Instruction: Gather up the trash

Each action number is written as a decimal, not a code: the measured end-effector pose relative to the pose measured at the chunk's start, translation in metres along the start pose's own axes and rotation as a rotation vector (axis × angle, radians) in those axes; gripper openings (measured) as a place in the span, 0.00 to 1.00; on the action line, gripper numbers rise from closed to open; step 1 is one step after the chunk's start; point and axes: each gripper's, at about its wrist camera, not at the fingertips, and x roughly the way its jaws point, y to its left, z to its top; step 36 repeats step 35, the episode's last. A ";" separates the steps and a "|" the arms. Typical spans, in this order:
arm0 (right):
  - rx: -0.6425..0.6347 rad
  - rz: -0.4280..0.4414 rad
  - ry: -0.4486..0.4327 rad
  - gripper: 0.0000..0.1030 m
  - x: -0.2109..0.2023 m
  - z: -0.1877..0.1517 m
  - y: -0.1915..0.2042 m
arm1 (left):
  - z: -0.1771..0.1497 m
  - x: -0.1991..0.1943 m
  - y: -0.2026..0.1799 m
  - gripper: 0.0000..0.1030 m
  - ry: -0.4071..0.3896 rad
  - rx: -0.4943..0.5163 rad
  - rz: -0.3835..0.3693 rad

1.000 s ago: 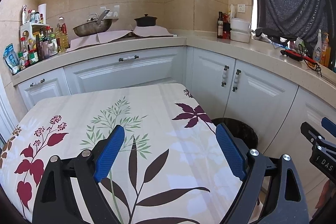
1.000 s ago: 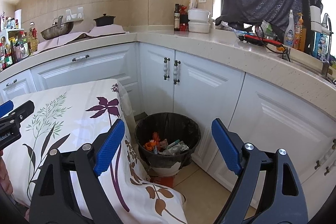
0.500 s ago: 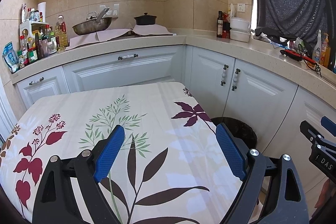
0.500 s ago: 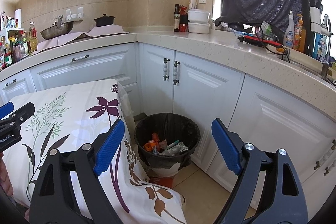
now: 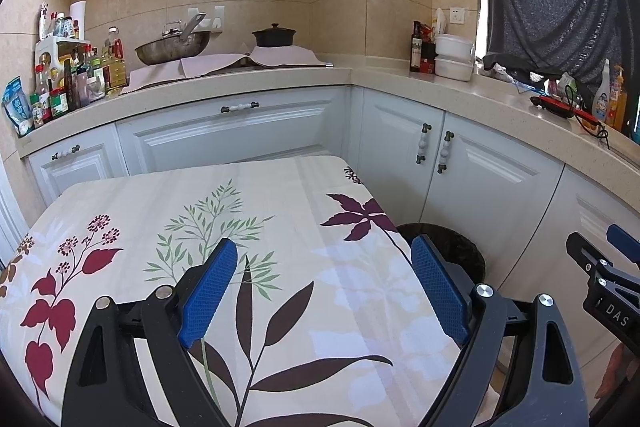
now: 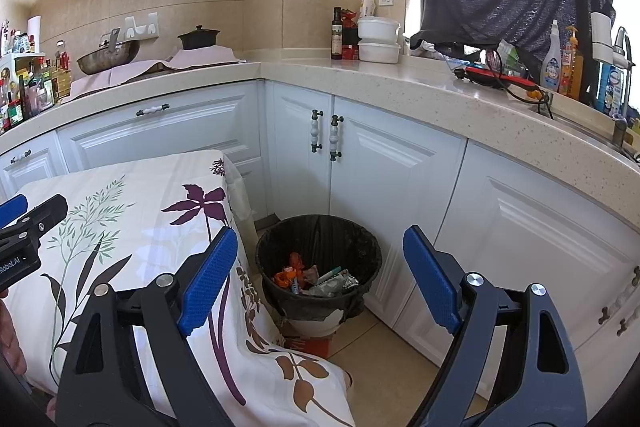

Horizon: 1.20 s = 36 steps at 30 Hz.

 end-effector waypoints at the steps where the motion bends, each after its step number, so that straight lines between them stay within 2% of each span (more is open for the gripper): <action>1: 0.000 0.000 0.001 0.80 0.000 0.000 0.000 | 0.000 -0.001 0.000 0.83 -0.002 0.001 0.000; 27: -0.001 0.003 0.011 0.81 0.006 -0.006 0.001 | 0.000 -0.001 -0.006 0.89 -0.023 0.025 -0.034; 36: -0.009 0.019 0.026 0.81 0.014 -0.006 0.011 | -0.003 0.014 0.002 0.89 0.042 0.022 -0.008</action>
